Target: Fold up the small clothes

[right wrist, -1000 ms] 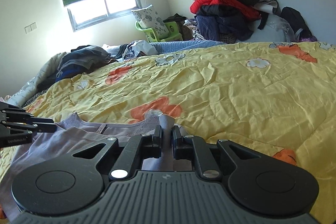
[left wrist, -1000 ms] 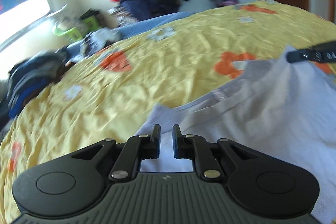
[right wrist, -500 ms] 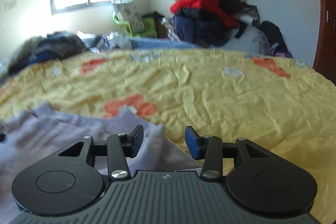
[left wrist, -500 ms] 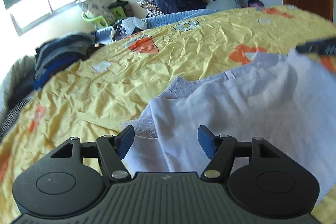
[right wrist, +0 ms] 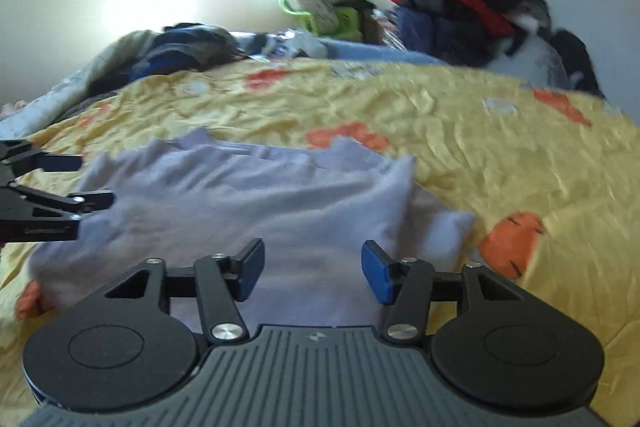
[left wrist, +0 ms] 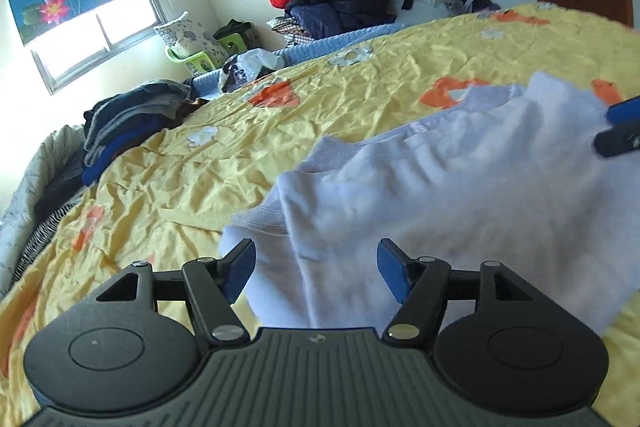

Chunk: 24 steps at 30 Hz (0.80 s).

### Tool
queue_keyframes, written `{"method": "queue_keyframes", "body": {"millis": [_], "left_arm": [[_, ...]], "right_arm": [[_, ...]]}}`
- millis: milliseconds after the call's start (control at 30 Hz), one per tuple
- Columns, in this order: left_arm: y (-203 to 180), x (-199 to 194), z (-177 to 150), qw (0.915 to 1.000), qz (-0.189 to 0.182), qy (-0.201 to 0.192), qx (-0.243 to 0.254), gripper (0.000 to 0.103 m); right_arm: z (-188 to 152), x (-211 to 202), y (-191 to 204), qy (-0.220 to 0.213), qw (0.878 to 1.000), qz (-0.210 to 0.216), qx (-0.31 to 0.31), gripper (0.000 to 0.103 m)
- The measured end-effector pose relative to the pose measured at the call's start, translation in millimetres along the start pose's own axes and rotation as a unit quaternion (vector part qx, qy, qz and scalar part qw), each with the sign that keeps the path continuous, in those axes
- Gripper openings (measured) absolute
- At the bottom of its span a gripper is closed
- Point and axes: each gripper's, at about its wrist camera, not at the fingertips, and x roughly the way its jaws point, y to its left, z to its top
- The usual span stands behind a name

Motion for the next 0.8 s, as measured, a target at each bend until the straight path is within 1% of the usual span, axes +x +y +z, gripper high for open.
{"method": "queue_keyframes", "body": {"millis": [33,67,133,167,267,300,367,400,533,600,800], "left_arm": [[-3,-5,-3,1.0000,-0.005,-0.001,-0.007,0.072],[-5,-8,-5,0.9999,-0.007,0.000,-0.011,0.072],[-11,-12,-11,0.9997,-0.014,0.008,-0.021,0.072],[-12,-12,-13,0.9995,-0.017,0.012,-0.024,0.072],[-18,-14,-19,0.9987,-0.023,0.024,-0.040,0.072],[-20,-16,-21,0.9984,-0.025,0.024,-0.044,0.072],[-23,-19,-23,0.9981,-0.026,0.026,-0.050,0.076],[-24,-20,-24,0.9979,-0.026,0.026,-0.053,0.077],[-25,-22,-28,0.9970,-0.025,0.031,-0.066,0.077],[-25,-23,-30,0.9966,-0.025,0.033,-0.071,0.077],[-24,-26,-38,0.9951,-0.024,0.036,-0.089,0.079]], "right_arm": [[-4,-1,7,0.005,1.000,0.006,-0.011,0.062],[-8,-1,12,0.011,1.000,0.008,-0.020,0.063],[-16,6,15,0.028,0.999,-0.008,-0.030,0.065],[-20,9,13,0.033,0.999,-0.016,-0.024,0.065],[-21,2,8,0.016,1.000,-0.022,0.009,0.064],[-20,-1,9,0.008,1.000,-0.028,0.012,0.064],[-18,-6,13,-0.002,0.999,-0.034,0.009,0.067],[-19,-7,16,-0.001,0.999,-0.032,0.008,0.068],[-27,-5,21,0.013,1.000,-0.027,0.008,0.068],[-33,-3,21,0.021,0.999,-0.027,0.013,0.070],[-40,-5,21,0.015,0.999,-0.024,0.026,0.076]]}}
